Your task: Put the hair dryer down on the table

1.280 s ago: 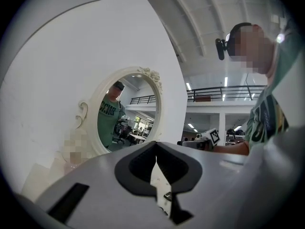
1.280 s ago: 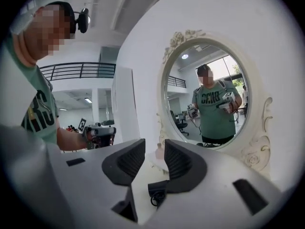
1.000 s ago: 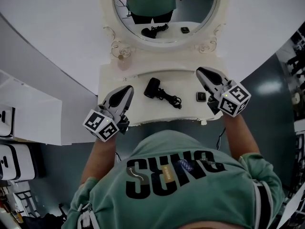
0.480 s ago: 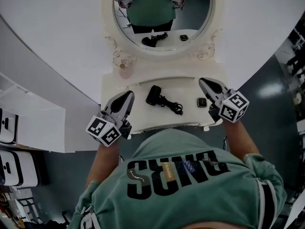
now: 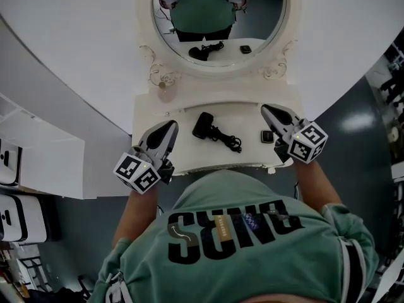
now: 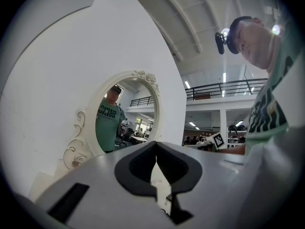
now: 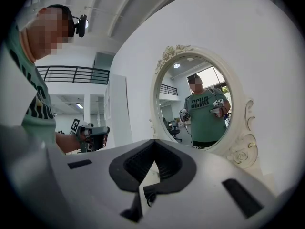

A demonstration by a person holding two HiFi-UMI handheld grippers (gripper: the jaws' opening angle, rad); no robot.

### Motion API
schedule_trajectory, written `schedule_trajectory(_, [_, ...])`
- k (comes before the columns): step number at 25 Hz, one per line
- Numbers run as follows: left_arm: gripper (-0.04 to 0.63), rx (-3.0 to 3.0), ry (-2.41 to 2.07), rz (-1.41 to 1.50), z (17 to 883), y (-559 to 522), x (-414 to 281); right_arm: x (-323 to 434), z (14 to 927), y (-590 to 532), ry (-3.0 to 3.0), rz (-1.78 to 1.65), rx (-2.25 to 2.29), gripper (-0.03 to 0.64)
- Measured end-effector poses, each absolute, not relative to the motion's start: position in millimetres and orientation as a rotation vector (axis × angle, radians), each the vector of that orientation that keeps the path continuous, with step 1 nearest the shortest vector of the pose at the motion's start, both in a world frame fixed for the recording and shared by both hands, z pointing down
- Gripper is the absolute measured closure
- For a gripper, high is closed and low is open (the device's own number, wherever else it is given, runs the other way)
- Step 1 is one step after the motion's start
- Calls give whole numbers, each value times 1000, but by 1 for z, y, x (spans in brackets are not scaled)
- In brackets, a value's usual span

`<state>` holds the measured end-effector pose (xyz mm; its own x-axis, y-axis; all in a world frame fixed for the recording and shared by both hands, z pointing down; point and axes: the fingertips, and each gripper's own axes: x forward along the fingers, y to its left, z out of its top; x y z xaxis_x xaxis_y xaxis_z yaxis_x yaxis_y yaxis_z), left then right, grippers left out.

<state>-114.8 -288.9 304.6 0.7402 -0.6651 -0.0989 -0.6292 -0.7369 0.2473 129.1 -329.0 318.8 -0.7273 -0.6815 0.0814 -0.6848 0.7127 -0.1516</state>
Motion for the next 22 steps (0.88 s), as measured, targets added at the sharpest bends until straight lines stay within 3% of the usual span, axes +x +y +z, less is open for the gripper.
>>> schedule_trajectory(22, [584,2738,-1015,-264,305,-297,-110,124,319,-335,-2852,192,1098,623])
